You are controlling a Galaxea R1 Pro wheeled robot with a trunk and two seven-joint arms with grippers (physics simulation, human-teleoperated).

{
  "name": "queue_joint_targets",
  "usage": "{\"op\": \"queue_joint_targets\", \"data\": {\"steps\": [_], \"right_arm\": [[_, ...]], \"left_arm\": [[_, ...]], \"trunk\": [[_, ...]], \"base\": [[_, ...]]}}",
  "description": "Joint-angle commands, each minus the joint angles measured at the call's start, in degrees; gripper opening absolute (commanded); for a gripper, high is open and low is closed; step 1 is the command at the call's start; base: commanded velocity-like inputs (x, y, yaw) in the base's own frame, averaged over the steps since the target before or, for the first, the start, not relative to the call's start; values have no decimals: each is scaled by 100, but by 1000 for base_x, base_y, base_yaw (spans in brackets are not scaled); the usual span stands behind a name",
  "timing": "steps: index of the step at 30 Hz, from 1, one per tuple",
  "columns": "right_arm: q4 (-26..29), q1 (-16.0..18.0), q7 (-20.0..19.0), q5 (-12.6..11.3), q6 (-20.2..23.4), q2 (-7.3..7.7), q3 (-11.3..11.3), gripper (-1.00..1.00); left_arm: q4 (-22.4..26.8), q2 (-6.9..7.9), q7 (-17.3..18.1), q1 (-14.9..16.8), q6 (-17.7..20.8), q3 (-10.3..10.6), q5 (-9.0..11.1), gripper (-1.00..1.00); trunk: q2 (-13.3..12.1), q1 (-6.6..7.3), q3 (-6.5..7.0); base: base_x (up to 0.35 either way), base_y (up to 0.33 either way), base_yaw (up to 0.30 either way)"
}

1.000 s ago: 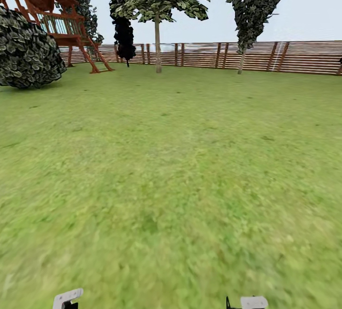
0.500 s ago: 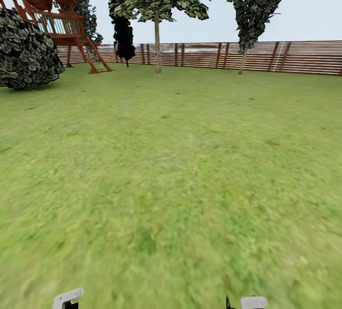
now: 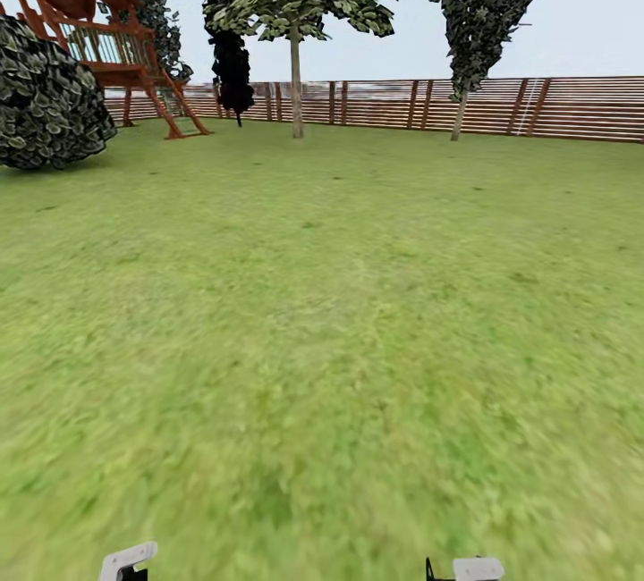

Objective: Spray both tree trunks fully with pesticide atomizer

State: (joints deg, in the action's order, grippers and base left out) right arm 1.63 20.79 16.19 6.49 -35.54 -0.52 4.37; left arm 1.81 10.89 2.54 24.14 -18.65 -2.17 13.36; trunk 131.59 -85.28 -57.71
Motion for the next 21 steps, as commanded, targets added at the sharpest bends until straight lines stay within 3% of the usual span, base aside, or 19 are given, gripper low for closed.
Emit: {"op": "queue_joint_targets", "data": {"steps": [1, 21], "right_arm": [[-5, 4, 60, 36, 3, -1, 39, 100], [-5, 4, 60, 36, 3, -1, 43, 100]], "left_arm": [[-6, 0, 28, 3, -16, -19, 27, -100], [-6, 6, 28, 3, -14, -21, 32, -100]], "trunk": [[2, -3, -5], [2, -3, -5]], "base": [[339, 0, 0], [339, 0, 0]]}}
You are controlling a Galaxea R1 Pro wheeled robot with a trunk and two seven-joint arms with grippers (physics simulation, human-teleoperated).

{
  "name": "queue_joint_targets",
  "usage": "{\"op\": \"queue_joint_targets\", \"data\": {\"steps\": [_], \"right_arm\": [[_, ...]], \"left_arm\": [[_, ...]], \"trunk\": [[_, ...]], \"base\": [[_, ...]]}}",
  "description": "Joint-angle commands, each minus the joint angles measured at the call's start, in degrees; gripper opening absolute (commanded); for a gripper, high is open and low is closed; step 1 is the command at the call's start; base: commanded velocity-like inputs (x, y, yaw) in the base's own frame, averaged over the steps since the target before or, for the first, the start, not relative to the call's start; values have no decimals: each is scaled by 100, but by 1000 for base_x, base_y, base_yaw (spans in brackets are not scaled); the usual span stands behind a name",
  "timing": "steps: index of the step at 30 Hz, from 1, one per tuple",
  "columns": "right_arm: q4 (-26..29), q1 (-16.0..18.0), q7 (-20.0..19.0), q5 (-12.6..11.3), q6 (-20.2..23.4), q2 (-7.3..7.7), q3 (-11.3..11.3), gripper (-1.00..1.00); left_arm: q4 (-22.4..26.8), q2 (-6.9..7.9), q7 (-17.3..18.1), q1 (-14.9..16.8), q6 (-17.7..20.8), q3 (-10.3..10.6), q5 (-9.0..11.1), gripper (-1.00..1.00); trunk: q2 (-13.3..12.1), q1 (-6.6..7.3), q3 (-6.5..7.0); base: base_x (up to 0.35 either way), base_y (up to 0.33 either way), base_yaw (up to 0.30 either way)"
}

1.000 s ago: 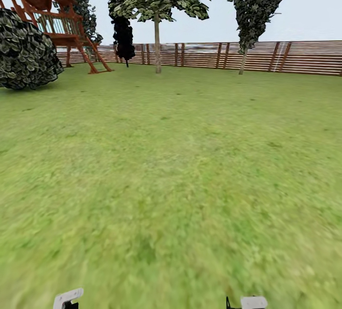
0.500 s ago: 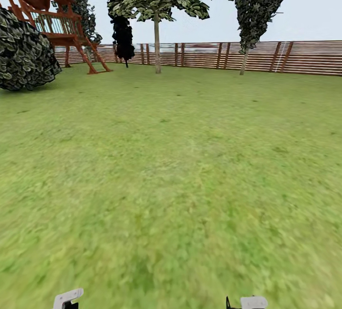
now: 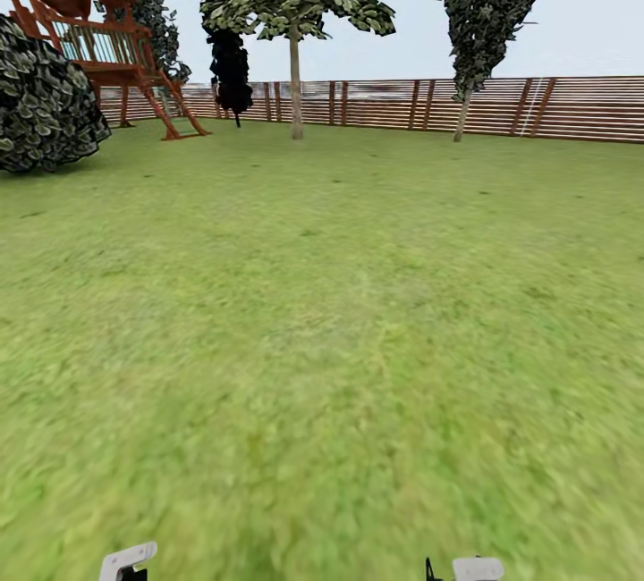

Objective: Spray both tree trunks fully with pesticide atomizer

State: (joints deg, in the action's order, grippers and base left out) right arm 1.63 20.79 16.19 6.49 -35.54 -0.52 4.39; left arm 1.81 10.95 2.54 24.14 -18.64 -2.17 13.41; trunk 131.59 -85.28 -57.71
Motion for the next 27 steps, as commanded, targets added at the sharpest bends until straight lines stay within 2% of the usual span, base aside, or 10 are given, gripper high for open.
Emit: {"op": "queue_joint_targets", "data": {"steps": [1, 27], "right_arm": [[-5, 4, 60, 36, 3, -1, 39, 100], [-6, 4, 60, 36, 3, -1, 42, 100]], "left_arm": [[-6, 2, 28, 3, -16, -20, 25, -100], [-6, -8, 28, 1, -17, -11, 30, -100]], "trunk": [[2, -3, -5], [2, -3, -5]], "base": [[339, 0, 0], [339, 0, 0]]}}
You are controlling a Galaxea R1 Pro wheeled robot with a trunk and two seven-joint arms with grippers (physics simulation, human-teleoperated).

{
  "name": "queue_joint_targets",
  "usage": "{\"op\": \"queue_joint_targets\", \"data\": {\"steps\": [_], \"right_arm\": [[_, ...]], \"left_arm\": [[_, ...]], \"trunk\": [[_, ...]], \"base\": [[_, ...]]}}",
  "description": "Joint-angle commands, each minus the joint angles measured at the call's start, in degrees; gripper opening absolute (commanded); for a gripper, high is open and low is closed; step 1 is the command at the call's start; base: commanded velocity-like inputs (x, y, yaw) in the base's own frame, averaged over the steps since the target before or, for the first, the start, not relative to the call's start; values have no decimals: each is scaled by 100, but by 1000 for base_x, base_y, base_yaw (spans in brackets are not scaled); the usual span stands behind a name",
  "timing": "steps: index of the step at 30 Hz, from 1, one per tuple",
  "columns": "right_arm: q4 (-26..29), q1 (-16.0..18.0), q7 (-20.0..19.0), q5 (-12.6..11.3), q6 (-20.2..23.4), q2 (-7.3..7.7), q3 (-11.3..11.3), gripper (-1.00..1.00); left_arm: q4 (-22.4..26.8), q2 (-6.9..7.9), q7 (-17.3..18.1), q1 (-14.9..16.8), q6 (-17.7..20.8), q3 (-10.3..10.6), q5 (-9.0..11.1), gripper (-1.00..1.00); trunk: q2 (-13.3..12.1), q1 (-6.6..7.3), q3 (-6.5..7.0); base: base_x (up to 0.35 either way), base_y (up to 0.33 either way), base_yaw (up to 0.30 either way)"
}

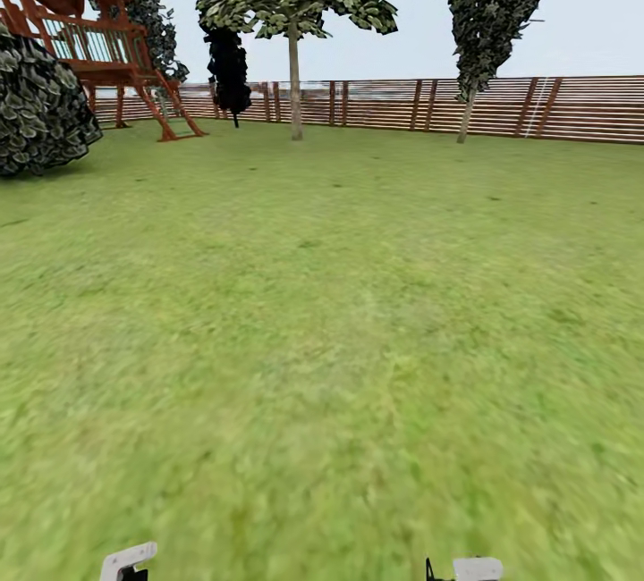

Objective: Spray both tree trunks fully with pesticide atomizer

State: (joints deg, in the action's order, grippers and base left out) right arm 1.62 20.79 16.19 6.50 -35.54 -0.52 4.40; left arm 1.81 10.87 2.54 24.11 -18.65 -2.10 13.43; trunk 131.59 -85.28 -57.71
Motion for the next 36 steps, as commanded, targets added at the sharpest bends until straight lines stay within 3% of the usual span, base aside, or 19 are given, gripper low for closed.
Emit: {"op": "queue_joint_targets", "data": {"steps": [1, 13, 16, 22, 27, 36], "right_arm": [[-6, 4, 60, 36, 3, -1, 38, 100], [-6, 4, 57, 27, 3, -6, 39, 100], [23, 4, 67, 24, -1, -82, 31, 100], [76, 4, 75, 12, -12, -52, 8, 100], [557, 4, 43, 51, -14, -78, 75, 100], [552, 4, 42, 64, -15, -19, 77, 100]], "left_arm": [[-6, 2, 27, 4, -12, -19, 27, -100], [-6, 12, 27, 4, -10, -27, 27, -100], [-6, 8, 27, 4, -7, -22, 28, -100], [-6, -9, 27, 4, -7, -19, 28, -100], [-6, -21, 27, 2, -7, -19, 27, -100], [-6, -31, 23, 3, -7, -21, 26, -100]], "trunk": [[2, -3, -5], [2, -3, -5], [2, -3, -5], [2, -3, -5], [2, -3, -5], [2, -3, -5]], "base": [[339, 0, 0], [339, 0, 0], [339, 0, 0], [339, 0, 0], [339, 0, 0], [339, 0, 0]]}}
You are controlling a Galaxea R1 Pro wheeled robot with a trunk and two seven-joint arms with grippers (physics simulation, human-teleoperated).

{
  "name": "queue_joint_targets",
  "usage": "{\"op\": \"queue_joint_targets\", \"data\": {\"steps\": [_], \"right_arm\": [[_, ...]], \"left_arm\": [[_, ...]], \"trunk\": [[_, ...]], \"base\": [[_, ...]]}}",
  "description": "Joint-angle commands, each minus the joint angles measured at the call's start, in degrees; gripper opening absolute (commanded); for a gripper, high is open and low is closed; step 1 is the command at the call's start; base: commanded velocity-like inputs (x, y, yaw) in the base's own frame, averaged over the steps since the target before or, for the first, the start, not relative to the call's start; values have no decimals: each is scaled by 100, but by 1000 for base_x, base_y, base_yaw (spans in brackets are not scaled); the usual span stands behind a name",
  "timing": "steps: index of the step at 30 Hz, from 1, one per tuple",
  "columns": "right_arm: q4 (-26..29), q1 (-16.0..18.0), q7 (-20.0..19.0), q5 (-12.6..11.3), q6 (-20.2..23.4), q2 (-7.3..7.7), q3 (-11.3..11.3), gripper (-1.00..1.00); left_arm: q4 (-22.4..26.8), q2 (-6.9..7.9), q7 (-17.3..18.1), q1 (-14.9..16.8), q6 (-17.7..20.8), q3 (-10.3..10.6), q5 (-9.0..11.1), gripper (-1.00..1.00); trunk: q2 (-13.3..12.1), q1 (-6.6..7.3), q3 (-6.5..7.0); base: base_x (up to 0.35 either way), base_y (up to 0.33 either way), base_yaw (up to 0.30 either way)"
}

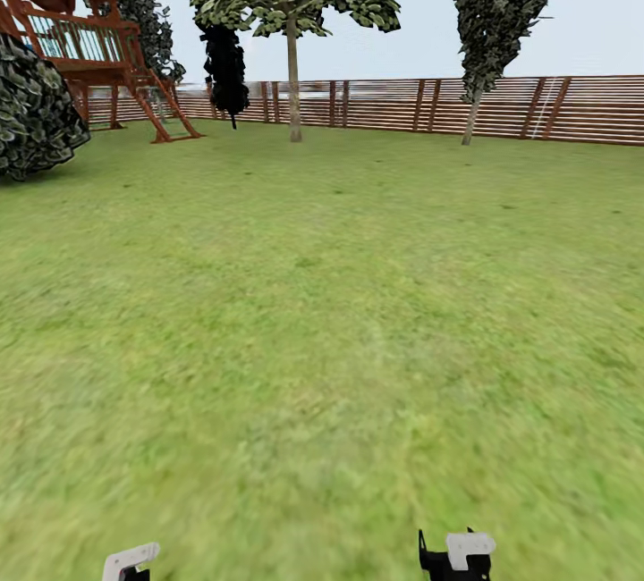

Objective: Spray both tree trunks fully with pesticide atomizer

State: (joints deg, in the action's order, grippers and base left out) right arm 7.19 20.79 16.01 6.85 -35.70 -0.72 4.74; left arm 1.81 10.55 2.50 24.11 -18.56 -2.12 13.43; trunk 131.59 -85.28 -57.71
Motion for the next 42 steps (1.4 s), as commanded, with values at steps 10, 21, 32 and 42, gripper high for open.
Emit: {"op": "queue_joint_targets", "data": {"steps": [10, 21, 32, 42], "right_arm": [[-92, 4, 81, 27, 2, -7, 37, 100], [-122, 4, 72, 27, -4, -4, 36, 100], [-130, 4, 86, 27, 2, -1, 36, 100], [-131, 4, 95, 27, 2, 1, 36, 100]], "left_arm": [[-6, 11, 27, 3, -16, -17, 27, -100], [-6, 0, 28, 3, -16, -17, 27, -100], [-6, 13, 23, 5, -16, -21, 27, -100], [-6, 17, 24, 4, -16, -24, 28, -100]], "trunk": [[2, -3, -29], [2, -3, -30], [2, -3, -30], [2, -3, -30]], "base": [[339, 0, 100], [339, 0, 1], [339, 0, 0], [339, 0, 0]]}}
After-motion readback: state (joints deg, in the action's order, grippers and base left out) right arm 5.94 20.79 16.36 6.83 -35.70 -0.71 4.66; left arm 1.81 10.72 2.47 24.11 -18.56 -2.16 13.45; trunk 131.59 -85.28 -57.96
